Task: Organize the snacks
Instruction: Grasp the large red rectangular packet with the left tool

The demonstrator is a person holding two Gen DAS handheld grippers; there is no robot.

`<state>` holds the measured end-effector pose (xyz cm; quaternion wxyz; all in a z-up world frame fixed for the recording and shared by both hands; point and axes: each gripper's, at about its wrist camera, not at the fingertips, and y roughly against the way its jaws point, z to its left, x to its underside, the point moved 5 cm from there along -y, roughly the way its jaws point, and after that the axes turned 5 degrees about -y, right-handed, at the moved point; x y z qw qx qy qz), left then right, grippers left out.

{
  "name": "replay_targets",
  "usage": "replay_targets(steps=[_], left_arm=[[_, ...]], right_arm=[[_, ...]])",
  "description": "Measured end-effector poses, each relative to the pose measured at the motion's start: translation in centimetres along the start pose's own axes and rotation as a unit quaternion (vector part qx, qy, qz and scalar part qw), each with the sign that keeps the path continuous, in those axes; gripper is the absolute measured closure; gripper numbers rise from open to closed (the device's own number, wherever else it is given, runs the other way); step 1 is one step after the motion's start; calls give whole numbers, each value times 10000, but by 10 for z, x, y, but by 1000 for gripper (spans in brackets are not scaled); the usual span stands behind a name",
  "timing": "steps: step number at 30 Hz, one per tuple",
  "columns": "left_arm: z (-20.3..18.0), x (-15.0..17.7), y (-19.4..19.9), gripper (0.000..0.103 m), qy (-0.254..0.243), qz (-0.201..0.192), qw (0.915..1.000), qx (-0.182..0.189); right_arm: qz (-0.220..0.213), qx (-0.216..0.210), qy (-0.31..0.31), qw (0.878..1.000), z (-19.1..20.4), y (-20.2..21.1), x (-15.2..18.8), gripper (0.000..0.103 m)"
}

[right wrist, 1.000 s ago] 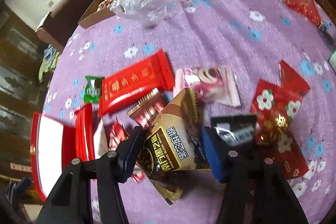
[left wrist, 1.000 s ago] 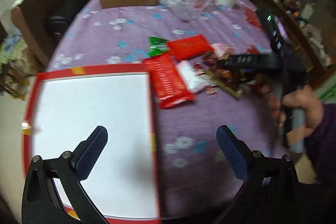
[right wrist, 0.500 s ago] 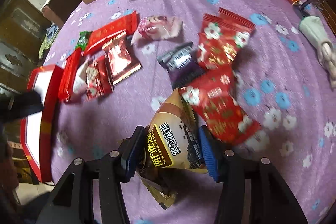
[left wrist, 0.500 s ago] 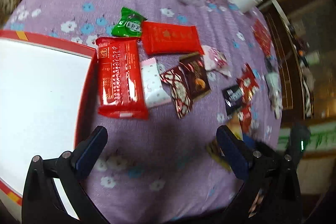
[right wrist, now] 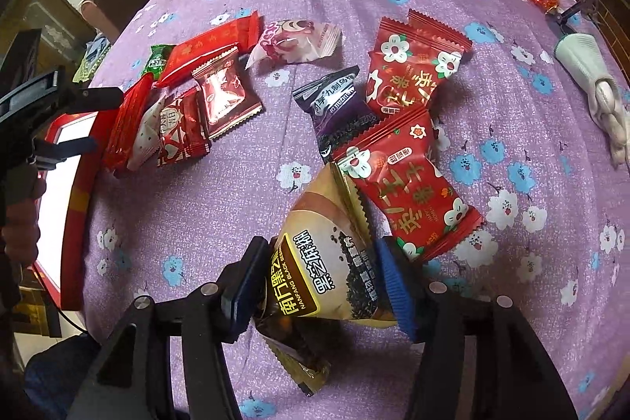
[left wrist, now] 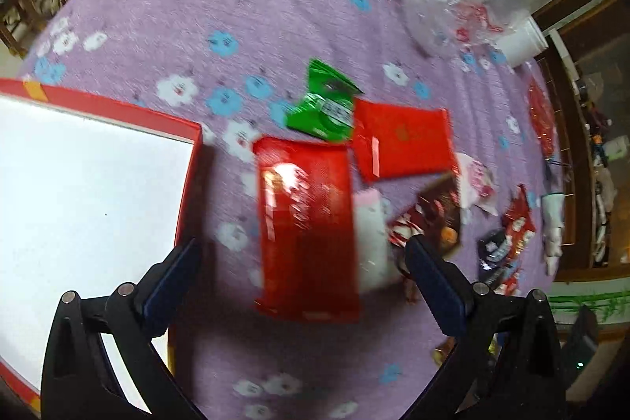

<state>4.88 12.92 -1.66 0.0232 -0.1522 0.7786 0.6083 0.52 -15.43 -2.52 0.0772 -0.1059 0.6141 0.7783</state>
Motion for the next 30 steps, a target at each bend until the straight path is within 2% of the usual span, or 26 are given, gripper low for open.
replay_targets(steps=[3, 7, 11, 15, 18, 20, 22, 23, 30], left_arm=[[2, 1, -1, 0, -61, 75, 9999, -85], [-11, 7, -9, 0, -316, 191, 9985, -410], [-13, 17, -27, 0, -199, 475, 9980, -370], [-16, 17, -28, 2, -459, 315, 9971, -521], [-24, 16, -26, 16, -679, 144, 9958, -593], [-28, 15, -23, 36, -872, 43, 9950, -482], [-32, 12, -24, 52, -897, 77, 9957, -233], [-33, 13, -25, 55, -891, 138, 9959, -95], [-31, 40, -17, 56, -1169, 218, 9926, 254]], right_arm=[[-35, 52, 39, 10000, 2, 0, 2, 38], [-64, 163, 151, 9997, 9, -4, 2, 33], [-73, 187, 206, 9996, 12, -5, 3, 30], [-71, 188, 279, 9994, 14, -6, 3, 30], [-65, 176, 321, 9993, 14, -6, 4, 31], [-59, 193, 343, 9992, 14, -6, 3, 32], [-50, 194, 361, 9991, 14, -6, 4, 32], [-45, 195, 372, 9991, 14, -6, 4, 32], [-36, 168, 356, 9992, 10, -2, 6, 44]])
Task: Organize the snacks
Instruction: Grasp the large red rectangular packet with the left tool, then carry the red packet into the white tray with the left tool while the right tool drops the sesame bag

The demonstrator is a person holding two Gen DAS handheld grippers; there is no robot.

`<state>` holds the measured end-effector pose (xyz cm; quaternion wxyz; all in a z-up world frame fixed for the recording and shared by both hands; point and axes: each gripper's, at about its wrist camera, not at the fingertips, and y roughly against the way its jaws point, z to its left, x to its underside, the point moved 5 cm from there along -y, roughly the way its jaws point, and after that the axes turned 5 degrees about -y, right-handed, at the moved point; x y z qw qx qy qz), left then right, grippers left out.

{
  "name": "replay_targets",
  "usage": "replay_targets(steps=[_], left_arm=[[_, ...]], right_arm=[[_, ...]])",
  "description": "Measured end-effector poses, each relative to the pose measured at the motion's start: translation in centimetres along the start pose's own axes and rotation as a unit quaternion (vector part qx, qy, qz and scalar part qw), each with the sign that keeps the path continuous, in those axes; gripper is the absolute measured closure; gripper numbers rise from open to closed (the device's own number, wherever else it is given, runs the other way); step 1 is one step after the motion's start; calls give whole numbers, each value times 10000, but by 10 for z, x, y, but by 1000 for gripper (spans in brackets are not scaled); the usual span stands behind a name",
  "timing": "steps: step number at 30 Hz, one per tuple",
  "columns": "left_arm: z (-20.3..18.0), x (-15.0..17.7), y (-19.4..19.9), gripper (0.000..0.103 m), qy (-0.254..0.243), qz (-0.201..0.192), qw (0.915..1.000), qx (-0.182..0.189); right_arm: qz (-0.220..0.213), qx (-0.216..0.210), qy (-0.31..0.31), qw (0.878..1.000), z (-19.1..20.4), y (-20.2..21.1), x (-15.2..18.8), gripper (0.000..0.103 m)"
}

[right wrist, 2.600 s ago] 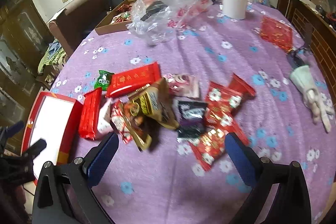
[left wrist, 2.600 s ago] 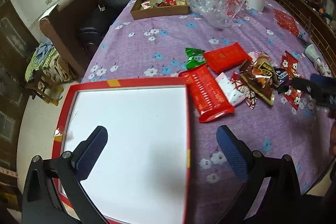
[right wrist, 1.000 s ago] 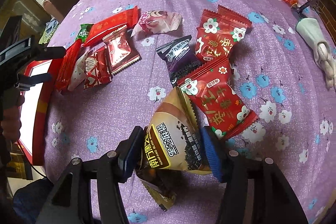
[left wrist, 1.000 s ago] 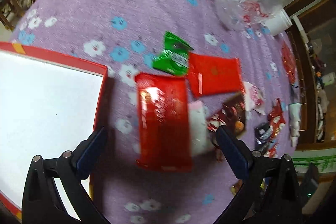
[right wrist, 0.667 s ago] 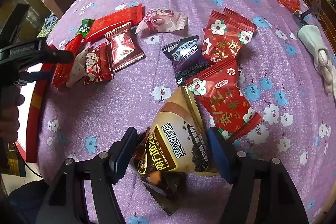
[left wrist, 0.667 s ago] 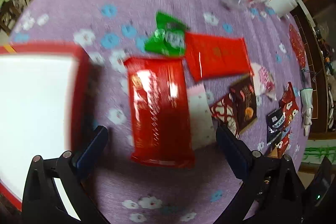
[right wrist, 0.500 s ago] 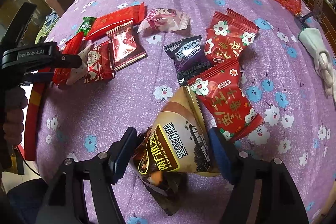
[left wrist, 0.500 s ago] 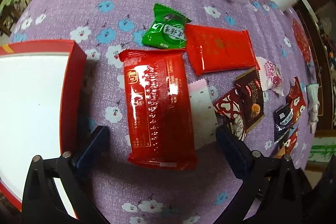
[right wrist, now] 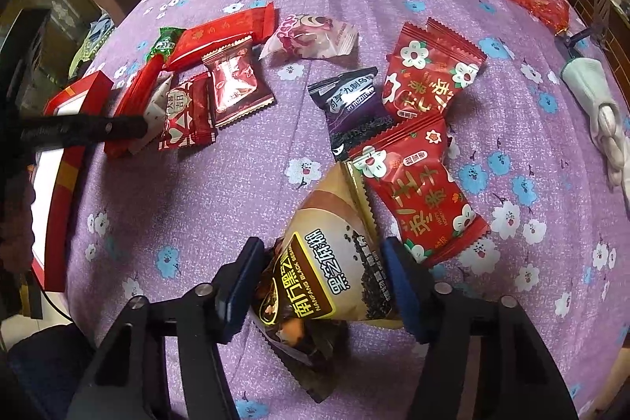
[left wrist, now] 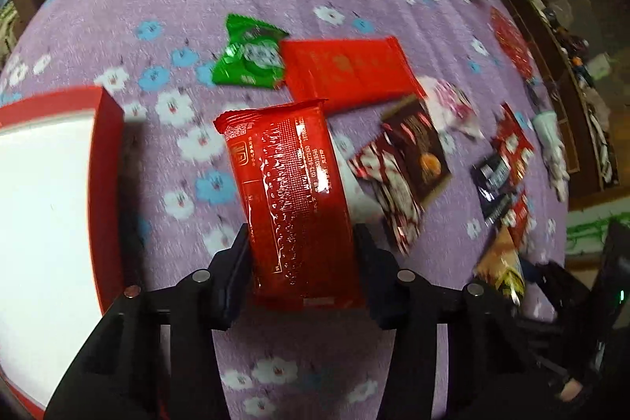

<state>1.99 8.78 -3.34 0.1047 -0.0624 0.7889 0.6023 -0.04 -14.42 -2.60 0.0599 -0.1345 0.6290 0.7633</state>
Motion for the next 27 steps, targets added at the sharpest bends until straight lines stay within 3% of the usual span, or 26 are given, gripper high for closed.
replay_targets(steps=[3, 8, 15, 20, 27], left_arm=[[-8, 14, 8, 56, -169, 12, 9998, 84], [-23, 33, 23, 56, -443, -55, 9989, 110], [-30, 40, 63, 56, -790, -547, 9953, -119], [-25, 41, 85, 56, -815, -935, 9911, -490], [23, 58, 117, 56, -388, -1228, 9848, -1166]], right_arm=[[13, -111, -49, 9999, -5, 3, 1, 51], [89, -276, -183, 9994, -11, 7, 1, 54], [47, -734, -255, 9970, -5, 15, 5, 58], [-236, -1040, -61, 9943, 18, 28, -5, 59], [-371, -1329, 432, 9895, 71, 36, -27, 59]])
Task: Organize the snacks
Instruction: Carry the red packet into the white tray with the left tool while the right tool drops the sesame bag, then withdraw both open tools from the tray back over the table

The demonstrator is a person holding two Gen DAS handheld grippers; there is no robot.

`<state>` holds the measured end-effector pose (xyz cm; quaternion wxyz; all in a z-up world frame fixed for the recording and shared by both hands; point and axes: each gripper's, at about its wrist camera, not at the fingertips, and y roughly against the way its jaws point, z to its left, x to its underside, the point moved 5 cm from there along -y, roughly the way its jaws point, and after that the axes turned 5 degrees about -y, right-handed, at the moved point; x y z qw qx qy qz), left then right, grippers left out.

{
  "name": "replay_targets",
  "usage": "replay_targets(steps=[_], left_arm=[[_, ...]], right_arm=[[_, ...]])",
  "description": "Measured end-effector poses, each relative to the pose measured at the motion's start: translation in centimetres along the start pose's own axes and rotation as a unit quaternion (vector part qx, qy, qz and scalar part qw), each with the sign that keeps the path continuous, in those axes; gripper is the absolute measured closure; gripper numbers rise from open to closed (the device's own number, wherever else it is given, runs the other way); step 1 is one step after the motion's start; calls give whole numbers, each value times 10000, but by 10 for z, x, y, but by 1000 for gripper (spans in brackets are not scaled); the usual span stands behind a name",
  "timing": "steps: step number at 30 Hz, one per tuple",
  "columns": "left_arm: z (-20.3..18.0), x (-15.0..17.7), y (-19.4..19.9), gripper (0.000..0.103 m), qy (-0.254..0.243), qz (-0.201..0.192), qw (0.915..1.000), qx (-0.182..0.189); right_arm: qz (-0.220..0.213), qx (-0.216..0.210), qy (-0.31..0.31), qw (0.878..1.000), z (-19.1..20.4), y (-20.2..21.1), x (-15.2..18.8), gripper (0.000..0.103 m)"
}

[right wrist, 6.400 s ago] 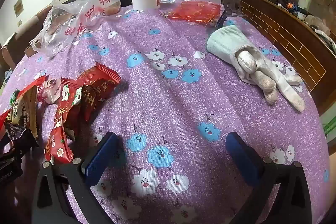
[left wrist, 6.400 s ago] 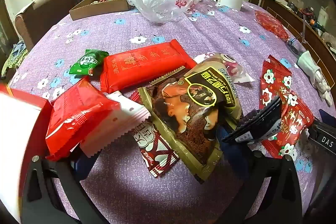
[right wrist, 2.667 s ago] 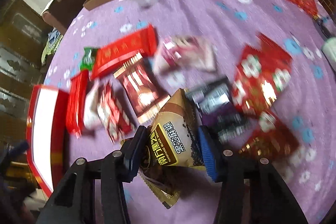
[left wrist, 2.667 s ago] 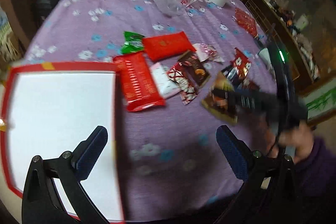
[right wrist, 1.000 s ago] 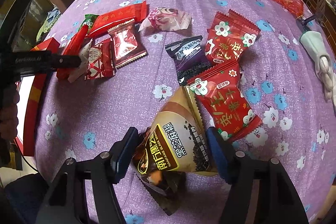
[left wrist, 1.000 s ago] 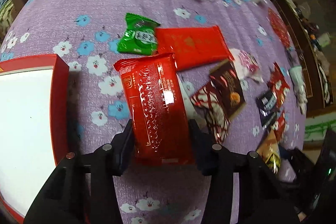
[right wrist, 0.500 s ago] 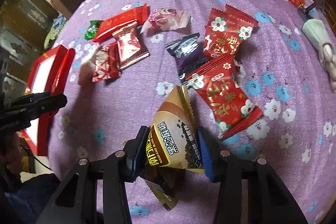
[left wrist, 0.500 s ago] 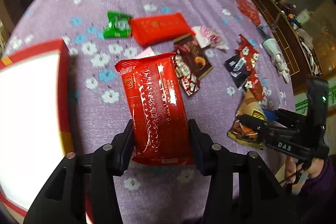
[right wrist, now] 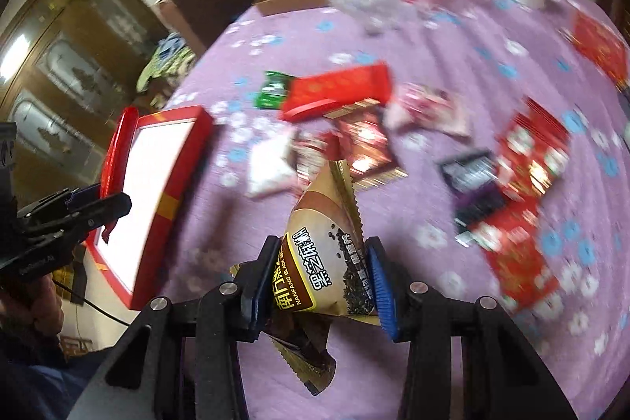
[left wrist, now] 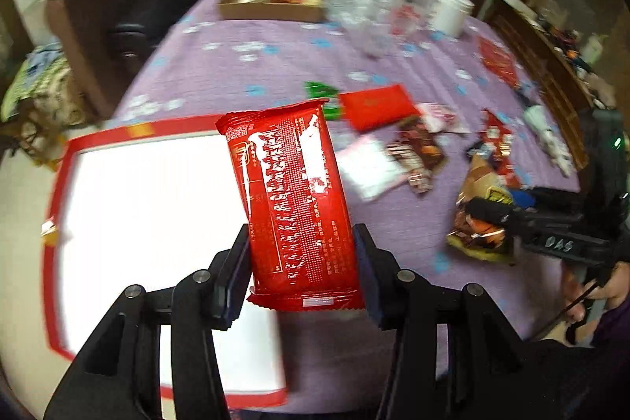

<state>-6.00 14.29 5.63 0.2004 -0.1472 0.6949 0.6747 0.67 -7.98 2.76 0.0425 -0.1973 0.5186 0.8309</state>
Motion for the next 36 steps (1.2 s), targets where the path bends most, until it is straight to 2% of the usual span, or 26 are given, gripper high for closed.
replay_targets(steps=[6, 14, 20, 23, 28, 33, 35, 36], left_arm=[[50, 39, -6, 56, 328, 322, 9973, -568], [98, 59, 1, 59, 756, 314, 9920, -956], [122, 72, 7, 58, 1080, 290, 9873, -1126], [128, 76, 8, 57, 1271, 313, 9845, -1169], [125, 72, 8, 56, 1320, 305, 9842, -1144], [99, 51, 7, 54, 1077, 191, 9898, -912], [83, 41, 6, 45, 919, 120, 9928, -755], [73, 37, 4, 44, 818, 112, 9942, -689]], right_arm=[[99, -226, 803, 9965, 71, -23, -20, 59], [184, -595, 1860, 9806, 185, -56, -37, 59], [446, -669, 2047, 9755, 229, -81, -35, 56], [506, -759, 1980, 9759, 234, -83, -37, 56], [210, -733, 1829, 9802, 219, -65, -43, 55], [109, -591, 1014, 9930, 153, -50, -51, 55], [47, -455, 693, 9965, 120, -41, -53, 55], [12, -390, 553, 9977, 106, -37, -52, 55]])
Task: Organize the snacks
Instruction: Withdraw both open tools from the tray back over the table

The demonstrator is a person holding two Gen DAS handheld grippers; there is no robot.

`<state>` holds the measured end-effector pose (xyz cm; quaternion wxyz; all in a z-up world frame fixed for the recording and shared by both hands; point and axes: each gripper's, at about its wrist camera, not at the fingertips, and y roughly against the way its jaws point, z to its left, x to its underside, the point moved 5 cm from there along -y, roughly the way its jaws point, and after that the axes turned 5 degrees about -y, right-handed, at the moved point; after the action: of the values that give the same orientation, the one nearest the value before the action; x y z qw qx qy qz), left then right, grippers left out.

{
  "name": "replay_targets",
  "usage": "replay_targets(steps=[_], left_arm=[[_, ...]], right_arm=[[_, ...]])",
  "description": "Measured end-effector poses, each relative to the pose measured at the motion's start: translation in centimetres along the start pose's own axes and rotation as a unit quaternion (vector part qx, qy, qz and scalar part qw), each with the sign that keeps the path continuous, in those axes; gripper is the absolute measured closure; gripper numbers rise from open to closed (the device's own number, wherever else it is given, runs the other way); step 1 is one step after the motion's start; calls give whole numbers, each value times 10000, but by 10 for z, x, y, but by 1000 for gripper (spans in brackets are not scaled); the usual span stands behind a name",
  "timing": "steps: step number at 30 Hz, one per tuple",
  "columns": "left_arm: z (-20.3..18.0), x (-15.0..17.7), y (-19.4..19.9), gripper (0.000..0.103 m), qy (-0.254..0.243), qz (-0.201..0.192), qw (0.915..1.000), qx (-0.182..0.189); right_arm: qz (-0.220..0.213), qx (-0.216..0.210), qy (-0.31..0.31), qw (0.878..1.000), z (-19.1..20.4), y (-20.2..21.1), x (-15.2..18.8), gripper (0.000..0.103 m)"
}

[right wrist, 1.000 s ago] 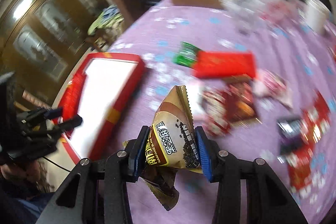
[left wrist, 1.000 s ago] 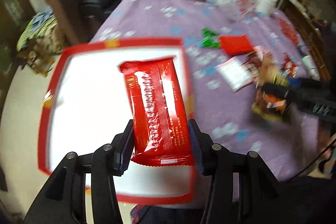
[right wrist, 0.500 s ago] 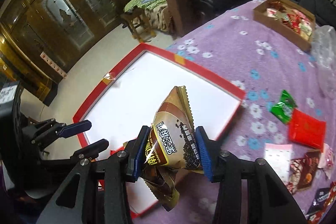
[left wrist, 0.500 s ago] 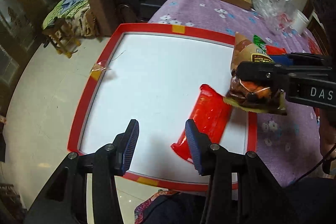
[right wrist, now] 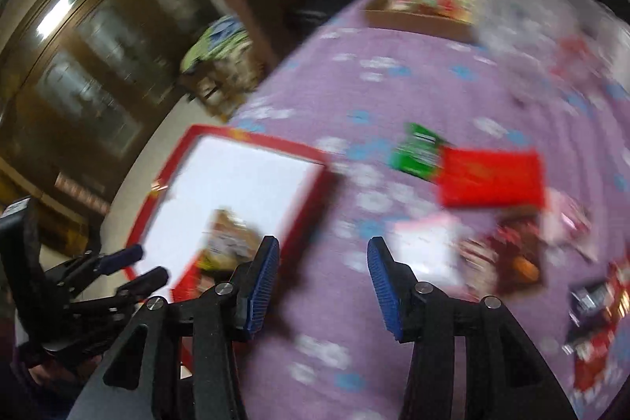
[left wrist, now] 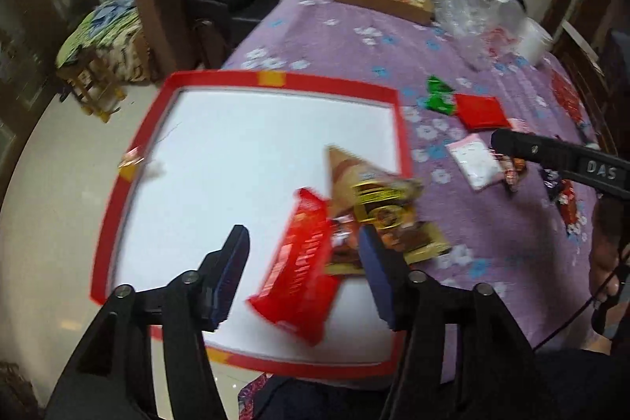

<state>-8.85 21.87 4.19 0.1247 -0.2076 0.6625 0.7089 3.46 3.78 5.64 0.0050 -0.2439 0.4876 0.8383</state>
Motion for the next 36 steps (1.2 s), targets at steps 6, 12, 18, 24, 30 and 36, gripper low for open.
replay_targets(steps=[6, 12, 18, 24, 30, 36], left_arm=[[-45, -12, -19, 43, -543, 149, 9980, 280], [-21, -7, -54, 21, -8, 575, 9969, 539], [3, -9, -53, 18, 128, 675, 9968, 419], [39, -19, -49, 18, 223, 618, 9968, -457], [8, -52, -19, 18, -154, -37, 9994, -317], [-58, -63, -15, 18, -808, -117, 9965, 198]], right_arm=[[-331, 502, -1204, 9909, -112, 46, 29, 54], [-587, 1098, -1920, 9735, -193, 87, 64, 50], [-600, 1377, -2144, 9651, -226, 99, 83, 50], [-596, 1367, -2198, 9641, -232, 97, 83, 49], [-555, 1383, -2271, 9624, -238, 95, 86, 48], [-530, 1359, -2322, 9617, -239, 95, 87, 47]])
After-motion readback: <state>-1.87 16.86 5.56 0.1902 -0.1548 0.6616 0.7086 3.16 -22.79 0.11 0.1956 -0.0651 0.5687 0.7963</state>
